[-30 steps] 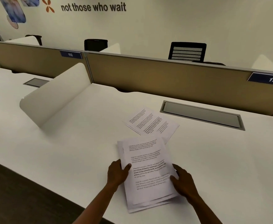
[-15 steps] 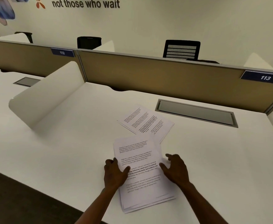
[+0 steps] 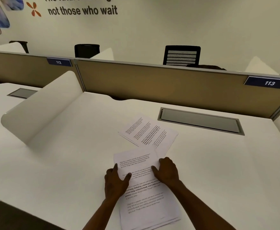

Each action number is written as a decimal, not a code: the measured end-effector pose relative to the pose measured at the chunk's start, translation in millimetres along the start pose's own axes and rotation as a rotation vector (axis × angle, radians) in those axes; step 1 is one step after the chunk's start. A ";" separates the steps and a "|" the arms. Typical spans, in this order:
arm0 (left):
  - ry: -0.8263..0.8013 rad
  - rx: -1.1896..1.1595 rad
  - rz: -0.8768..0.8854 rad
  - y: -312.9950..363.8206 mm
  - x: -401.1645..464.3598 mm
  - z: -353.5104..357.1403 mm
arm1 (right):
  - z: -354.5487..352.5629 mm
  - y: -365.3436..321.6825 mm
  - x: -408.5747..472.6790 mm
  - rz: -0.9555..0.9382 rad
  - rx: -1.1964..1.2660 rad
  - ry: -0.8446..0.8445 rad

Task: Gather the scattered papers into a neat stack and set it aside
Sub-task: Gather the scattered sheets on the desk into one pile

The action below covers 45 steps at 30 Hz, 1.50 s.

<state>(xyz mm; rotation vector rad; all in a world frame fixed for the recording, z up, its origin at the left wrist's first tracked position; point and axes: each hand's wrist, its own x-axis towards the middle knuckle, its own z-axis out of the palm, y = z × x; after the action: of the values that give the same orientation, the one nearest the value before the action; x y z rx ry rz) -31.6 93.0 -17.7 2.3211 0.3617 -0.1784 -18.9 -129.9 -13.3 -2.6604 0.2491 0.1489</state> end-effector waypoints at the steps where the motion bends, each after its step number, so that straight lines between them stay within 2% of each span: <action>1: 0.022 -0.004 -0.023 0.2 2.0 -1.7 | 4.5 -3.1 -3.2 -0.016 0.018 -0.003; 5: 0.115 0.034 -0.100 -5.9 10.3 -9.5 | 4.4 -9.3 -5.3 -0.035 0.234 -0.047; 8: 0.103 0.043 -0.088 -9.7 11.5 -9.7 | -4.9 -2.9 5.0 -0.043 0.297 0.100; 10: 0.094 0.038 -0.079 -11.1 10.9 -9.4 | -13.0 2.0 17.5 -0.065 0.214 0.165; 11: 0.091 0.029 -0.080 -11.5 10.5 -9.7 | -17.3 3.7 24.3 -0.078 0.147 0.138; 14: 0.088 0.012 -0.078 -11.9 9.0 -11.6 | -25.2 7.8 41.9 -0.109 -0.050 -0.057; 16: 0.083 0.013 -0.072 -11.5 8.1 -12.4 | -28.1 8.4 48.5 -0.130 -0.143 -0.123; 25: 0.059 0.061 -0.049 -11.2 4.3 -13.3 | -27.6 5.5 52.2 -0.321 -0.430 -0.050; 30: 0.037 0.057 -0.067 -11.2 5.5 -14.6 | -30.6 22.7 53.2 -0.318 -0.455 -0.016; 33: 0.023 0.062 -0.070 -10.5 5.9 -14.6 | -37.9 30.5 52.3 -0.238 -0.362 0.087; 36: 0.066 0.121 -0.072 -4.7 2.4 -12.4 | -48.3 29.3 49.5 -0.100 -0.124 0.245; 38: 0.141 0.110 -0.003 1.3 -0.8 -9.0 | -51.6 24.7 46.6 -0.059 0.008 0.319; 40: 0.176 -0.010 0.100 10.1 -3.1 -4.6 | -51.6 15.9 41.0 -0.061 0.157 0.338; 42: 0.141 -0.163 0.169 23.4 -4.6 -2.1 | -48.8 3.8 32.6 -0.098 0.296 0.305; 45: -0.070 -0.396 0.084 49.4 -6.0 -4.6 | -37.7 -17.2 12.9 -0.194 0.344 0.225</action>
<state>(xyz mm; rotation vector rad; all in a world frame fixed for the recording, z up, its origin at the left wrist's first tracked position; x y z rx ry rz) -21.8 62.1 20.4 1.9293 0.2390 -0.1325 -0.5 -133.9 25.8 -2.3385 0.0770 -0.2364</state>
